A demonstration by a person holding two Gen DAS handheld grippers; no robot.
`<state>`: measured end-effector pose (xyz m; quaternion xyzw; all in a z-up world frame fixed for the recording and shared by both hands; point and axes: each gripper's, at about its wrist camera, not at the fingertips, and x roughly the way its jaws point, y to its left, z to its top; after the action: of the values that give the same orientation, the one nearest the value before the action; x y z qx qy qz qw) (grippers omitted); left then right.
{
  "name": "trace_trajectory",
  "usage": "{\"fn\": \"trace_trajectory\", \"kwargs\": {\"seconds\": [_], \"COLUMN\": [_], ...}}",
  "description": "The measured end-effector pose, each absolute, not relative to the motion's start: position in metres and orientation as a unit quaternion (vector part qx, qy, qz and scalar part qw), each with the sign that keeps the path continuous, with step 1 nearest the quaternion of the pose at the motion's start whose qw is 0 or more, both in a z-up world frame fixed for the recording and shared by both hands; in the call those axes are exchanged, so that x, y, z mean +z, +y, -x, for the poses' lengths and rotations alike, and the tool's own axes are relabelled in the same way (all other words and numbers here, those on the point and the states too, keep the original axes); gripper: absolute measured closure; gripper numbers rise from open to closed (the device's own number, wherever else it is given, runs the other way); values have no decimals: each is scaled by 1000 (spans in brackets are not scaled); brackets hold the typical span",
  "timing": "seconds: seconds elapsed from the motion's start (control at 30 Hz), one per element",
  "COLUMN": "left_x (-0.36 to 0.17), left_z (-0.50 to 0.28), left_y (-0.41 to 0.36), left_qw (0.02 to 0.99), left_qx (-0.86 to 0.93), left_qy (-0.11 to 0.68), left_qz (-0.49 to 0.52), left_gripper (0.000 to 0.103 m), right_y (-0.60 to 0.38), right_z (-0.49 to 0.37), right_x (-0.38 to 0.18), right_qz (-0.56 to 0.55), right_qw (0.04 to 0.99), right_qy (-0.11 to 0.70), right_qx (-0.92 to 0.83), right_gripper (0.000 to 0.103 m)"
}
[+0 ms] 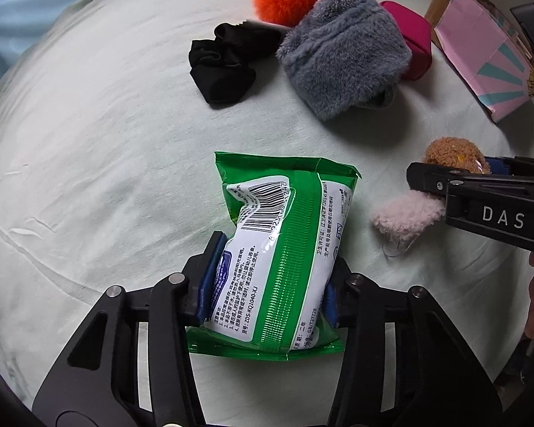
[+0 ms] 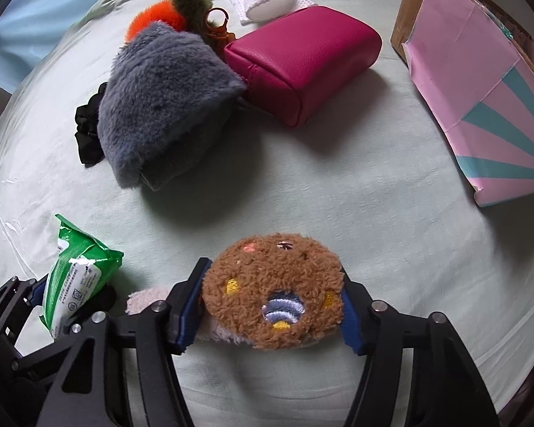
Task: Organize soft objects
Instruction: 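Carry the wipe pack with left tool while right tool carries the plush cookie to the box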
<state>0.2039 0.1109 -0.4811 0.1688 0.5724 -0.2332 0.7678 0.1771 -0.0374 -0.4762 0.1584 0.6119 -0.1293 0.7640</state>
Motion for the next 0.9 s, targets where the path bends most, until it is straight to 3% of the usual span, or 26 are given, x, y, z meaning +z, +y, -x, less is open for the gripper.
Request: {"fn": "trace_trajectory", "kwargs": {"seconds": [0.43, 0.9], "left_x": [-431, -298], "left_z": [-219, -211], "left_y": [130, 138], "left_qw": [786, 838], "left_qx": [-221, -191], "left_qy": [555, 499], "left_qz": [-159, -109], "left_gripper": [61, 61], "right_y": [-57, -47], "right_z": [-176, -168], "right_x": [-452, -328], "right_qz": [-210, -199], "right_qw": [757, 812], "right_qy": [603, 537], "right_qx": [-137, -112], "right_gripper": [50, 50]}}
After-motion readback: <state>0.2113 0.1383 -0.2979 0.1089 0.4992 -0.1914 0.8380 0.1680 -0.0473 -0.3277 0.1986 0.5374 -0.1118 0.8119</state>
